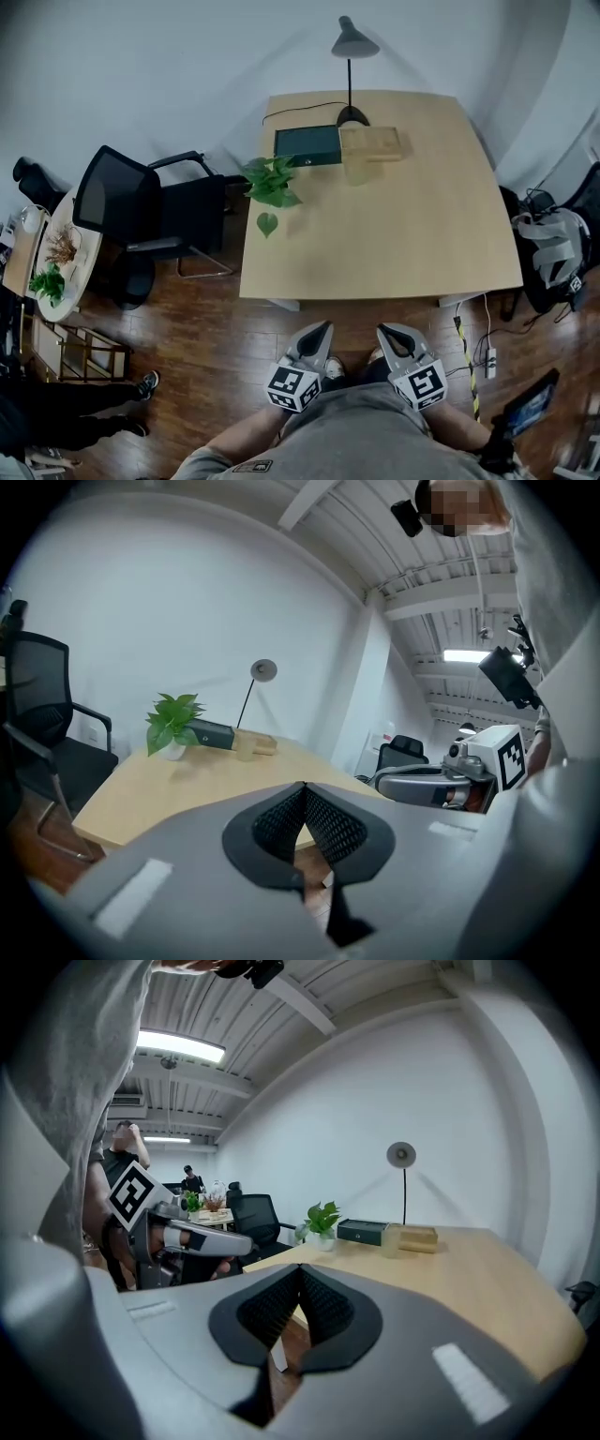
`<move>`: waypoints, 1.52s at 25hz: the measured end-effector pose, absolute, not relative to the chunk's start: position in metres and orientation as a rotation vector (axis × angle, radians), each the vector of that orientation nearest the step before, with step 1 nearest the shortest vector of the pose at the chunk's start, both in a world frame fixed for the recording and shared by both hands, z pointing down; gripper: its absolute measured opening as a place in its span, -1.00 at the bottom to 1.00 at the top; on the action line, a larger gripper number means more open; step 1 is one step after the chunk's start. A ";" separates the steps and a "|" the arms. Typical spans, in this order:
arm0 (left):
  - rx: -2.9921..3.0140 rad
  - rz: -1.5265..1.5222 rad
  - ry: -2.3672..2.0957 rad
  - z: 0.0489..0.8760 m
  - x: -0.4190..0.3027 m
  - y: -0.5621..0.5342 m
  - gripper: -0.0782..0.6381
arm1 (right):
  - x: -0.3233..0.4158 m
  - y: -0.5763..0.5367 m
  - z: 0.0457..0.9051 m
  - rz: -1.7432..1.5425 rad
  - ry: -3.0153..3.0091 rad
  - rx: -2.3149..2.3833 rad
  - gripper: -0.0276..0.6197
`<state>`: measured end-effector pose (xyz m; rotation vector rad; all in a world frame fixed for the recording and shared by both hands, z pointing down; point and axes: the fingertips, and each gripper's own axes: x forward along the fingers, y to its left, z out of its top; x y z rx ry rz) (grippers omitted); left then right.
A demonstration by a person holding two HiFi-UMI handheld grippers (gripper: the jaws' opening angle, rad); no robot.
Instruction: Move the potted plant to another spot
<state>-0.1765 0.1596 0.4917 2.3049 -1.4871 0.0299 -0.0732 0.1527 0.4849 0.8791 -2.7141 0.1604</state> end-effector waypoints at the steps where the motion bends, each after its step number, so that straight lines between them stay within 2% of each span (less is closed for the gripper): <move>1: 2.294 0.030 -1.495 0.494 -0.181 0.152 -0.80 | -0.076 0.145 0.486 0.165 -2.712 0.870 -0.90; 17: 2.094 0.017 -1.814 0.502 -0.225 -0.007 -0.80 | -0.109 -0.039 0.495 0.067 -2.814 0.586 -0.90; 30: 1.971 0.067 -1.860 0.525 -0.290 -0.059 -0.80 | -0.187 -0.135 0.526 0.074 -2.771 0.476 -0.90; 38: 1.859 0.084 -1.940 0.538 -0.361 -0.062 -0.80 | -0.239 -0.165 0.554 0.075 -2.739 0.389 -0.90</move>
